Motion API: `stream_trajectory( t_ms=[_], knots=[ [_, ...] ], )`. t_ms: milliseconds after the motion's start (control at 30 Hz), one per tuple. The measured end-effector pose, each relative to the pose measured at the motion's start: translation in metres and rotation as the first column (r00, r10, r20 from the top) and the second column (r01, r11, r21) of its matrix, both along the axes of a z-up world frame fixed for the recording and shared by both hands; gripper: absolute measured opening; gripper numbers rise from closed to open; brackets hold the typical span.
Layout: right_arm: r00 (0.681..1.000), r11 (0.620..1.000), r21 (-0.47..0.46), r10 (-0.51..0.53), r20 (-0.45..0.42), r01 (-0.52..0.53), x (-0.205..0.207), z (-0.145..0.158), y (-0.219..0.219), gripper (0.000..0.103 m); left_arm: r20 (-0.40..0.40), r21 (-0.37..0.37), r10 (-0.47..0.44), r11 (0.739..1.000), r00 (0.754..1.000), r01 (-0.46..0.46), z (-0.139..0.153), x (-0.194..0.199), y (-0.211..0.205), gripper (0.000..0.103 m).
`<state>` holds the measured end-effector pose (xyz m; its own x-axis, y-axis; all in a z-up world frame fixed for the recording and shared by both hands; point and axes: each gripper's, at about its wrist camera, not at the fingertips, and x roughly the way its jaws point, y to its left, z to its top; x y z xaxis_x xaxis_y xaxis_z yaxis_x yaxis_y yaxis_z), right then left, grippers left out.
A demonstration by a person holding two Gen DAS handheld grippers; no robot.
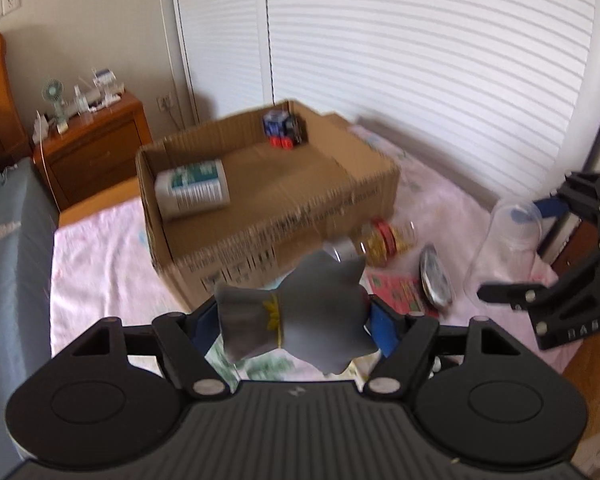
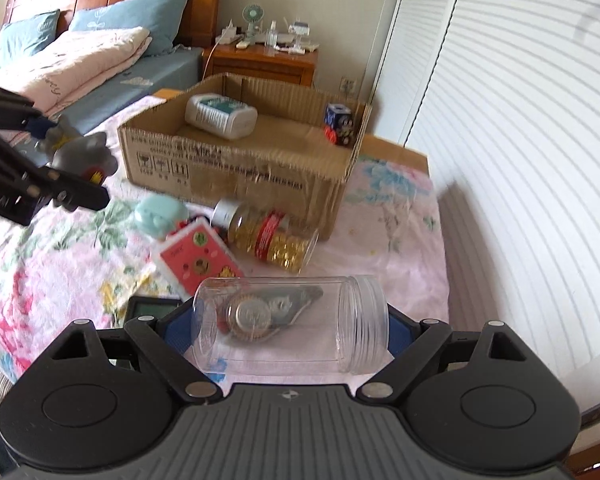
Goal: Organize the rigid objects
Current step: 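Drop gray toy into the box with left tool while right tool carries jar, then lower clear jar into the box and open right tool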
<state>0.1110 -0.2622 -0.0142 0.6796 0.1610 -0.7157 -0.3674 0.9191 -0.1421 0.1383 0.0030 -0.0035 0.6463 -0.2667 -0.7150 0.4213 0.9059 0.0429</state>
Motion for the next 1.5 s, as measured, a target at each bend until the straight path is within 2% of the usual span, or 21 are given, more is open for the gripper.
stream_trajectory(
  t_ms=[267, 467, 533, 567, 600, 667, 900, 1200, 1500],
  knots=[
    [0.999, 1.000, 0.006, 0.004, 0.044, -0.004, 0.007, 0.018, 0.005, 0.093, 0.087, 0.008, 0.032, 0.999, 0.996, -0.033, 0.023, 0.040, 0.003, 0.074],
    [0.998, 1.000, 0.015, 0.019, 0.066, -0.020, 0.012, 0.029, 0.010, 0.093, 0.103, -0.001, 0.086, 0.996, 0.991, -0.087, 0.020, 0.072, 0.009, 0.074],
    [0.997, 1.000, 0.013, 0.020, 0.071, -0.021, 0.014, 0.031, 0.012, 0.093, 0.112, -0.009, 0.104, 0.995, 0.988, -0.104, 0.017, 0.077, 0.012, 0.077],
    [0.997, 1.000, 0.014, 0.021, 0.074, -0.022, 0.015, 0.032, 0.014, 0.093, 0.127, -0.019, 0.112, 0.994, 0.986, -0.111, 0.016, 0.078, 0.014, 0.085],
    [0.997, 1.000, 0.016, 0.021, 0.075, -0.022, 0.016, 0.034, 0.015, 0.093, 0.142, -0.024, 0.120, 0.993, 0.983, -0.118, 0.015, 0.079, 0.016, 0.097],
    [0.997, 1.000, 0.019, 0.020, 0.077, -0.021, 0.018, 0.035, 0.016, 0.093, 0.168, -0.030, 0.138, 0.990, 0.976, -0.135, 0.013, 0.077, 0.019, 0.100],
    [0.997, 0.999, 0.031, 0.017, 0.078, -0.019, 0.027, 0.040, 0.021, 0.093, 0.152, -0.068, 0.138, 0.989, 0.979, -0.129, 0.008, 0.051, 0.030, 0.101],
    [0.998, 0.994, 0.103, 0.018, 0.065, -0.024, 0.049, 0.050, 0.028, 0.093, 0.082, -0.149, 0.174, 0.976, 0.981, -0.160, -0.013, 0.001, 0.044, 0.102],
    [0.998, 0.991, 0.131, 0.003, 0.068, -0.012, 0.103, 0.063, 0.051, 0.093, 0.083, -0.126, 0.246, 0.964, 0.966, -0.235, -0.027, -0.018, 0.053, 0.102]
  ],
)
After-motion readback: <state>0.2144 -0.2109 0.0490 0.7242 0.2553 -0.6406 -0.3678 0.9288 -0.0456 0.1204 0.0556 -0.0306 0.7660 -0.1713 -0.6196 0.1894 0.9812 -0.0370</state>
